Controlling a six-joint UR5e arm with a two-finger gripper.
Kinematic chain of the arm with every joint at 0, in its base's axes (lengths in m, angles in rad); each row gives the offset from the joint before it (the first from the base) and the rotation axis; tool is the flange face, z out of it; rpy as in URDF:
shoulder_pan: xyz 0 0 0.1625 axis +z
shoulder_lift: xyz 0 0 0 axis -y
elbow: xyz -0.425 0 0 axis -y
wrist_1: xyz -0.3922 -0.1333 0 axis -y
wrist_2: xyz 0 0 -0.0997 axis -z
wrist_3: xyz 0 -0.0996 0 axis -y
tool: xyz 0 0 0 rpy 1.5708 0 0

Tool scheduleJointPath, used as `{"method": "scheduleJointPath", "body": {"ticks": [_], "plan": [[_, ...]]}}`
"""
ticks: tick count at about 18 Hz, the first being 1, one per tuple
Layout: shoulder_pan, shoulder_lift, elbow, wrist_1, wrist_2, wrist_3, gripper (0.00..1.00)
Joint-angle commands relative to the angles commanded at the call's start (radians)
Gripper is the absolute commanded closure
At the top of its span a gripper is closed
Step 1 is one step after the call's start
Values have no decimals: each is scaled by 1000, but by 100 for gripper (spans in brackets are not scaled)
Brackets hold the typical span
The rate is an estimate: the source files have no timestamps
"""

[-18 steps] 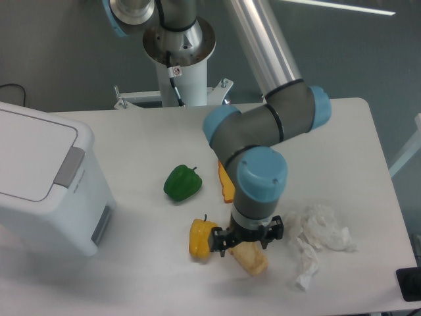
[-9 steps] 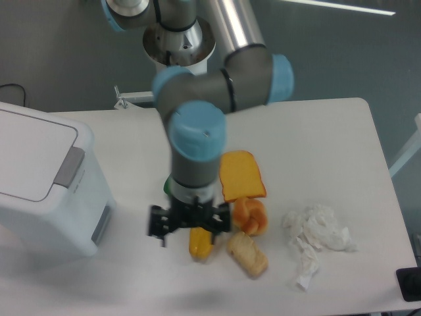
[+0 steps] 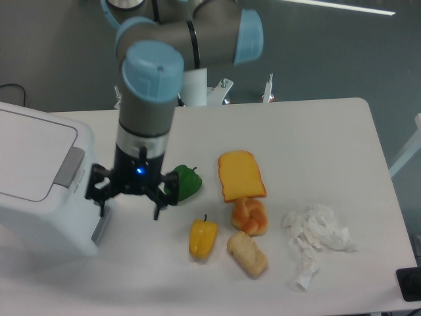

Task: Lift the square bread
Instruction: 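Swing the gripper over the white bin and hover there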

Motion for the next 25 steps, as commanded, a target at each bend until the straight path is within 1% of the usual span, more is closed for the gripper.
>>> {"method": "scheduleJointPath", "body": {"ticks": [3,5,6,8,25], "plan": [[-3,32,-9,-20,-20,-2,0],[-3,55,-28,-35,-21,-2,0],[-5,81,-63,-38,-21,3,0],[-20,92,-78,-40,-20,5,0],[-21,77,-89,-38,-11,8,0]]}}
